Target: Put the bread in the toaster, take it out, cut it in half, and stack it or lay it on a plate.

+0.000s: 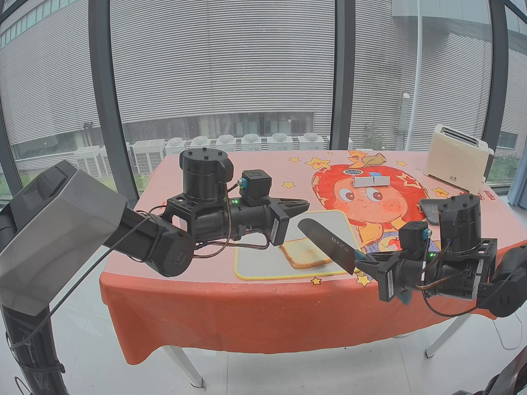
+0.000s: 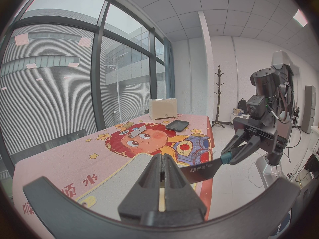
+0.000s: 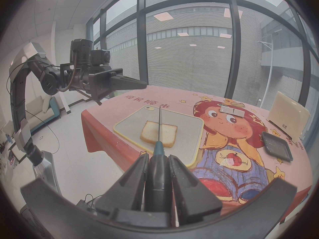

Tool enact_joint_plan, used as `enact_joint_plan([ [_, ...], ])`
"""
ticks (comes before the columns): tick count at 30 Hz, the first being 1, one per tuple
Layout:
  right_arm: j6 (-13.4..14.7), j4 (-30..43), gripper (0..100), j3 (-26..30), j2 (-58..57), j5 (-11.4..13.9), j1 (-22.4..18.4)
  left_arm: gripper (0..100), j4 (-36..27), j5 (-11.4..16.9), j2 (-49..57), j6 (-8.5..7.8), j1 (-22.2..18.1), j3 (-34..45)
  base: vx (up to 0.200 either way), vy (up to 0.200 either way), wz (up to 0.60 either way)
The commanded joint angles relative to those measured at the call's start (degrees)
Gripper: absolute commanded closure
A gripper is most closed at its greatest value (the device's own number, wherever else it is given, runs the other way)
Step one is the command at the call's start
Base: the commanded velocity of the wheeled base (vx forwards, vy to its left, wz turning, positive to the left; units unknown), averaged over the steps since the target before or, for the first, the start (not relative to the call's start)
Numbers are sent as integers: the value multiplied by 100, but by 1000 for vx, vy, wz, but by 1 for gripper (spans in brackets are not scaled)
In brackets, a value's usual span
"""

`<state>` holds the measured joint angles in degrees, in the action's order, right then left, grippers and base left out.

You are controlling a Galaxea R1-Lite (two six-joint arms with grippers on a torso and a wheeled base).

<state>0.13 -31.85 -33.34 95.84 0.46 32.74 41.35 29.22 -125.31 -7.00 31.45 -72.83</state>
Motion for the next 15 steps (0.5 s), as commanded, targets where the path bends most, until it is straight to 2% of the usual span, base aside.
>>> enact_joint_plan([
  [1, 4, -216, 100, -120, 224, -11, 65, 100, -162, -66, -319, -3, 45, -294, 0, 0, 0],
  [5, 4, -673, 100, -111, 488, -29, 74, 100, -154, -83, -336, -3, 36, -320, 0, 0, 0],
  [7, 4, -691, 100, -111, 506, -29, 74, 100, -154, -92, -336, -3, 36, -320, 0, 0, 0],
  [8, -5, -761, 100, -94, 620, -64, 74, 100, -145, -268, -345, -12, 45, -364, 0, 0, 0],
  [10, -5, -761, 100, -102, 629, -81, 74, 100, -136, -338, -389, -12, 54, -461, 0, 0, 0],
  [15, -5, -752, 100, -58, 629, -81, 74, 100, -180, -364, -512, -3, 45, -838, 0, 0, 0],
])
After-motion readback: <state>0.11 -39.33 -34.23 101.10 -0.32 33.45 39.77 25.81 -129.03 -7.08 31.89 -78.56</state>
